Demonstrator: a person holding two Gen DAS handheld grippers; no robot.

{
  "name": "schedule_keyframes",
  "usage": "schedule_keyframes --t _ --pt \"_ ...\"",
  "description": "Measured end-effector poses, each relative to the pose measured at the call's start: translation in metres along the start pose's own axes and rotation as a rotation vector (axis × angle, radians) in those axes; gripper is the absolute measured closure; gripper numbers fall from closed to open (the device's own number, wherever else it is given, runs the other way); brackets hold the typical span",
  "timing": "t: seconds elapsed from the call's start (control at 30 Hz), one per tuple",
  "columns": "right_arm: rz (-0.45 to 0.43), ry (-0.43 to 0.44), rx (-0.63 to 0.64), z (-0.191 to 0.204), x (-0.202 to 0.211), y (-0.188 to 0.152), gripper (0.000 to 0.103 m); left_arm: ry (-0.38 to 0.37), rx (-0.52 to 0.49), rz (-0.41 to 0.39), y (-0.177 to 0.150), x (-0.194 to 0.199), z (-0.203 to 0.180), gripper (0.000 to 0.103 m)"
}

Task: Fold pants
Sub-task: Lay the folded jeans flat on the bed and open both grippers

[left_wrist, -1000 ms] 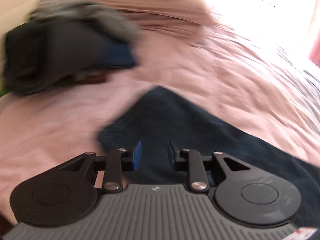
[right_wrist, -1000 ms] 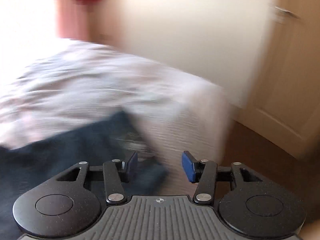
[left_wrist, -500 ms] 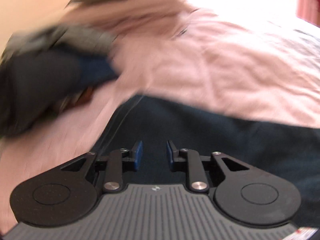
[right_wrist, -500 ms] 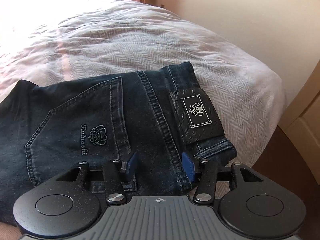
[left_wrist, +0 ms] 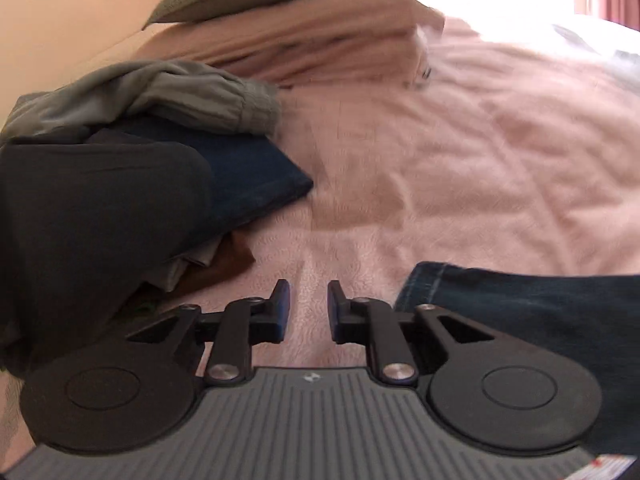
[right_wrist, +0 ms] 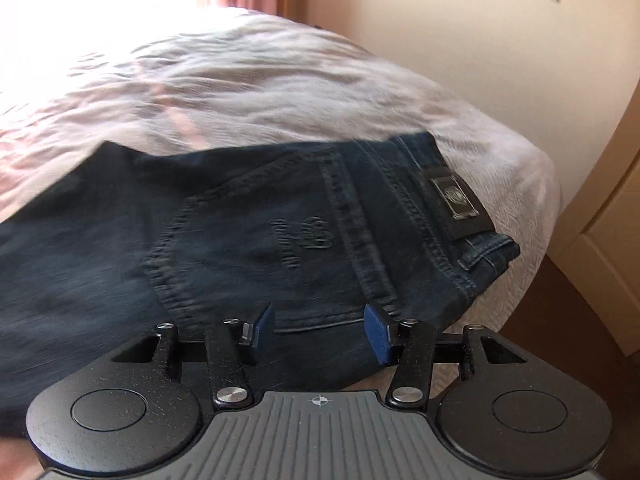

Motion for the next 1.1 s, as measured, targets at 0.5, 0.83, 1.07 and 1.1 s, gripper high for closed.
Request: schedule_keyframes --t 0.5,0.83,1.07,1.1 --pt "0.209 0.126 -0.013 0.105 0.034 -0.040 0.056 -0.101 -0.061 0.202 -0.062 0.072 0.008 0.077" --pt "0.223 0.340 0.066 0.165 0.174 -0.013 0.048 -0.251 -0.165 0.298 -0.049 0.248 -0.025 0.053" --pt "0.227 0.388 0.175 0.174 0.235 -0.002 0.045 -0.277 -0.263 0.216 -0.042 0.339 -0.072 0.043" --pt "0.227 0.388 0.185 0.171 0.240 -0.003 0.045 -0.282 -0.260 0.209 -0.041 0.349 -0.077 0.041"
Point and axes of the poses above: each gripper's, at about its wrist camera, not at the fingertips, and x roughly against the way its jaws point, z to its left, y to its top, the point moved 5 cm from there along -x, roughly the way its jaws point, and after that the axes turned 5 degrees about y, right-handed, at the moved point
